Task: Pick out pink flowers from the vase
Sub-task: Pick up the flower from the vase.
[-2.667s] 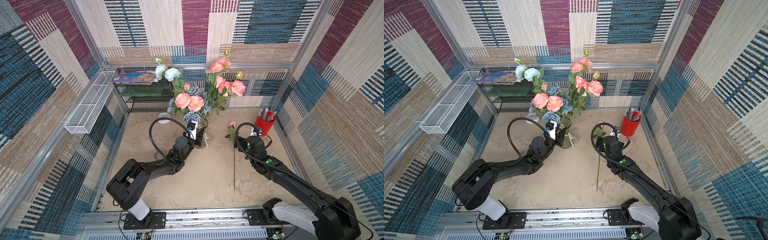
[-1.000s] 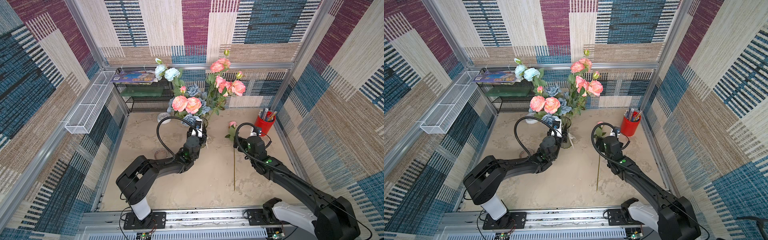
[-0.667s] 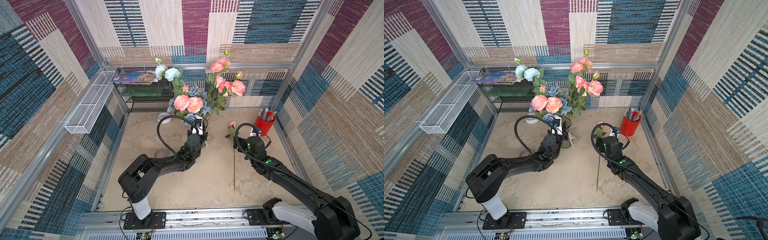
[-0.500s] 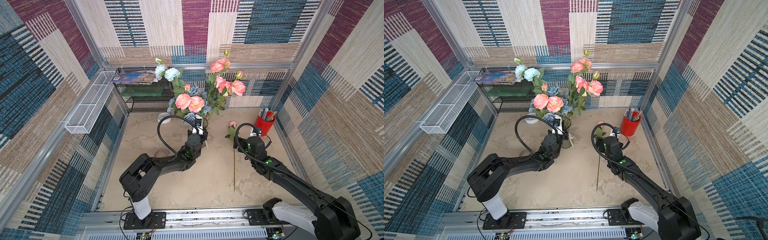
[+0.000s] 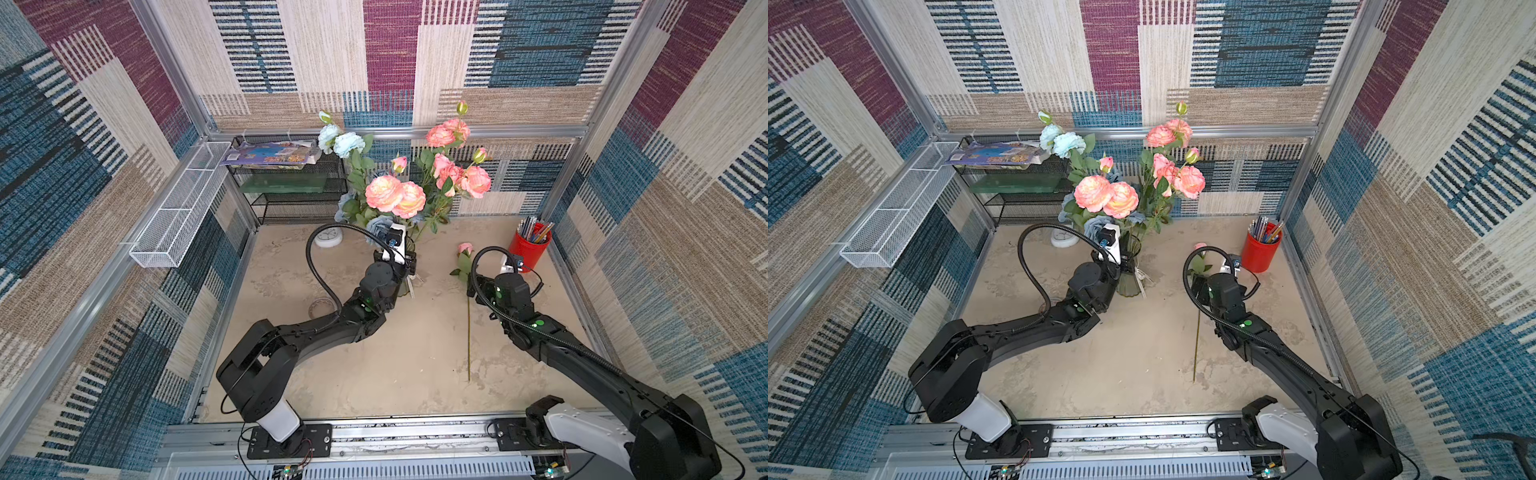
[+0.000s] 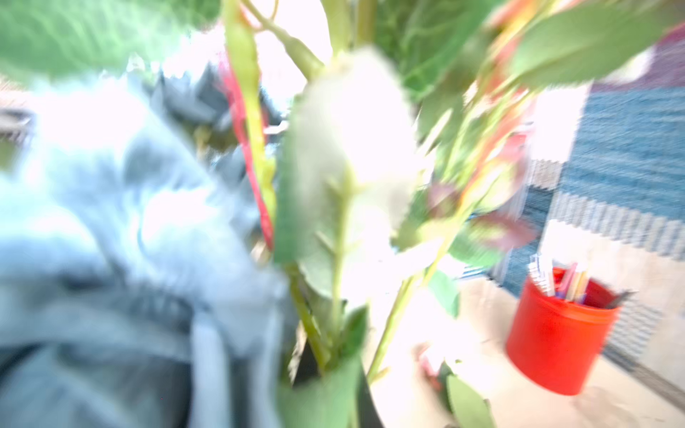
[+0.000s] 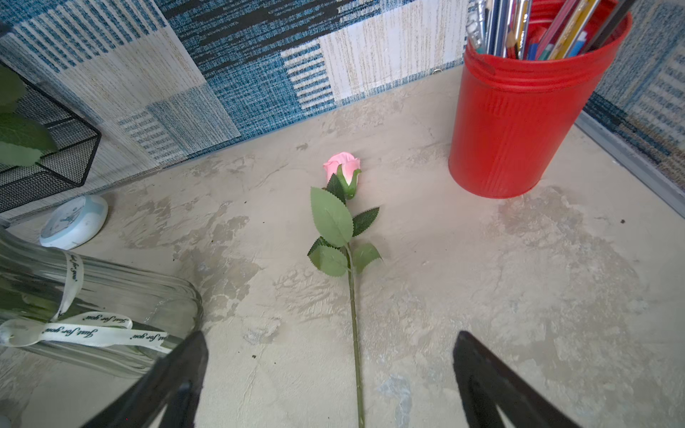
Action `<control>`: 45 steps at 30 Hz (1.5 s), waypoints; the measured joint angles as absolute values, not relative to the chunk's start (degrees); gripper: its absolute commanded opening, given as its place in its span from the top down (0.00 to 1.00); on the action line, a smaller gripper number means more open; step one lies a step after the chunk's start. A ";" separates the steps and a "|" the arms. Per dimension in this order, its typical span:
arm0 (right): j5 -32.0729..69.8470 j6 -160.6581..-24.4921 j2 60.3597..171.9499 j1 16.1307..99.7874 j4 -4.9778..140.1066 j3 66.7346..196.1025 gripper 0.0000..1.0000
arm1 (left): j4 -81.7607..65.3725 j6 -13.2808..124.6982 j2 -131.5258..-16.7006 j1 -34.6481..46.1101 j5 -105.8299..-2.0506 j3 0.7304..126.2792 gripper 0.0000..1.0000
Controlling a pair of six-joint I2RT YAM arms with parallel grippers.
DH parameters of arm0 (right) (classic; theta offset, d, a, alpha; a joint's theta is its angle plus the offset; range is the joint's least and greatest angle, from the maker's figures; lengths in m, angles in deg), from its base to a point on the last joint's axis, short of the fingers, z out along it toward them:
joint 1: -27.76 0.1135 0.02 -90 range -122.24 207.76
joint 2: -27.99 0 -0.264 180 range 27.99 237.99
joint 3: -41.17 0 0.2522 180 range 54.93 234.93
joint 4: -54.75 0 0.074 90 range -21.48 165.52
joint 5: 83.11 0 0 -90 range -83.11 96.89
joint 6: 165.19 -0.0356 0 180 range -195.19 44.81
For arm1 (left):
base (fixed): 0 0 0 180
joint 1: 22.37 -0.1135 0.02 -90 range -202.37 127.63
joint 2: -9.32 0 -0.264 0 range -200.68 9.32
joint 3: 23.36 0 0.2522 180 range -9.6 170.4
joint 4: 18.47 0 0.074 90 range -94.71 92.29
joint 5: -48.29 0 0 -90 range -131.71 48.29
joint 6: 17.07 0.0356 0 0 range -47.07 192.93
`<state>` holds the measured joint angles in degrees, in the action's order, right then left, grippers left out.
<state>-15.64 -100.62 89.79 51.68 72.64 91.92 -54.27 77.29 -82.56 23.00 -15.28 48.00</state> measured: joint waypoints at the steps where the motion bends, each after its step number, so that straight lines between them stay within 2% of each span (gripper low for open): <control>1: -15.64 -100.62 89.79 51.68 72.64 91.94 0.03 | -53.49 77.42 -82.10 22.87 -16.35 48.70 0.93; 10: -15.53 -100.60 88.81 51.68 72.61 92.47 0.02 | -45.01 77.31 -78.80 20.64 -23.67 52.62 0.93; 17: -8.40 -98.63 86.58 52.20 69.60 92.88 0.00 | -37.07 75.89 -74.65 17.90 -30.73 54.69 0.94; 26: -0.77 -93.28 83.15 57.91 60.50 95.64 0.00 | -28.50 73.33 -71.78 13.66 -40.37 61.45 0.94; 37: 3.51 -88.25 82.34 60.66 57.73 101.76 0.01 | -20.20 67.87 -72.94 10.25 -50.07 76.83 0.97; 41: 5.33 -87.77 81.83 60.62 58.36 105.58 0.04 | -17.51 65.18 -74.89 9.90 -57.26 82.36 0.96; 45: 8.60 -87.14 82.27 60.62 59.85 111.68 0.04 | -15.61 61.46 -77.69 9.93 -68.80 85.90 0.94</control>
